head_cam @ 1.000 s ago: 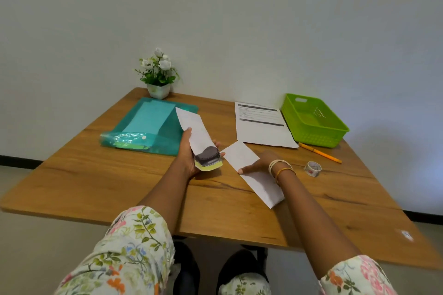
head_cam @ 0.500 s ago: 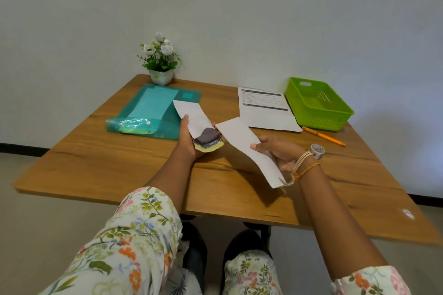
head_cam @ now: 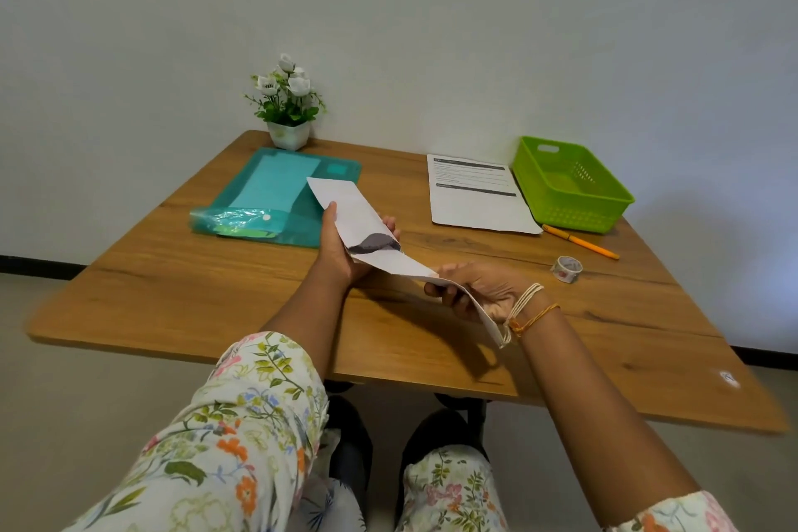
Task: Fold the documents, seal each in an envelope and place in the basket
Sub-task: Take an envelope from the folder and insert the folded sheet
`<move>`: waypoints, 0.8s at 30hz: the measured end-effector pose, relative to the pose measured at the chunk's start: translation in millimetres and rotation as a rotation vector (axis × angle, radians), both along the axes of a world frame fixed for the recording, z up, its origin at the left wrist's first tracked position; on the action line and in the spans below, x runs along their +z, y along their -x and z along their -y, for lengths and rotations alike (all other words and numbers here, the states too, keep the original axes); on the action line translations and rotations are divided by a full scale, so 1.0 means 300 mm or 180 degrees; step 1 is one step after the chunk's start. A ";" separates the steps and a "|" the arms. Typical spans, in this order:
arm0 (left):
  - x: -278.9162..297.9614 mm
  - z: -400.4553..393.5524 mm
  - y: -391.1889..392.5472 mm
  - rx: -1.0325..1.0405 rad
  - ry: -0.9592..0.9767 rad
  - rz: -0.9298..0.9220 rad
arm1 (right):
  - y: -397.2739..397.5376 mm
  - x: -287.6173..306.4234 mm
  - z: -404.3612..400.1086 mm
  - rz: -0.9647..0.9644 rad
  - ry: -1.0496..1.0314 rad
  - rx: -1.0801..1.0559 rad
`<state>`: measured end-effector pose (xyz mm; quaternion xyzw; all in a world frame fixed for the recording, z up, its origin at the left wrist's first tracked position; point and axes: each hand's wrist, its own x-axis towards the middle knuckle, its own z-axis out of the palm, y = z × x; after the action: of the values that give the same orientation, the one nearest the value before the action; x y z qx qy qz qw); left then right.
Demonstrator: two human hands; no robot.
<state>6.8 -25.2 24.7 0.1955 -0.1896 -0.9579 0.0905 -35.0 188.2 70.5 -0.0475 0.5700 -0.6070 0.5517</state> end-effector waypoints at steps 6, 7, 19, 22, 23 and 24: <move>0.006 -0.001 0.011 -0.0065 0.0017 -0.0032 | -0.032 0.048 0.029 -0.0391 -0.0422 -0.0150; 0.006 -0.003 0.012 -0.0072 0.0008 -0.0029 | -0.034 0.050 0.035 -0.0431 -0.0491 -0.0210; 0.014 -0.013 0.006 -0.0148 0.0161 -0.0010 | -0.087 -0.017 0.196 -0.0770 -0.0522 -0.0632; 0.008 -0.005 0.009 -0.0188 0.0216 -0.0005 | -0.094 -0.015 0.220 -0.0719 -0.0396 -0.0690; 0.005 0.000 0.011 -0.0200 0.0197 -0.0006 | -0.095 -0.005 0.217 -0.0621 -0.0354 -0.0578; 0.004 0.003 0.012 -0.0202 0.0166 -0.0018 | -0.095 0.009 0.207 -0.0555 -0.0406 -0.0428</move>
<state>3.1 -26.1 25.9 0.1843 -0.2203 -0.9556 0.0657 -6.7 126.3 73.1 -0.0266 0.6551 -0.5987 0.4601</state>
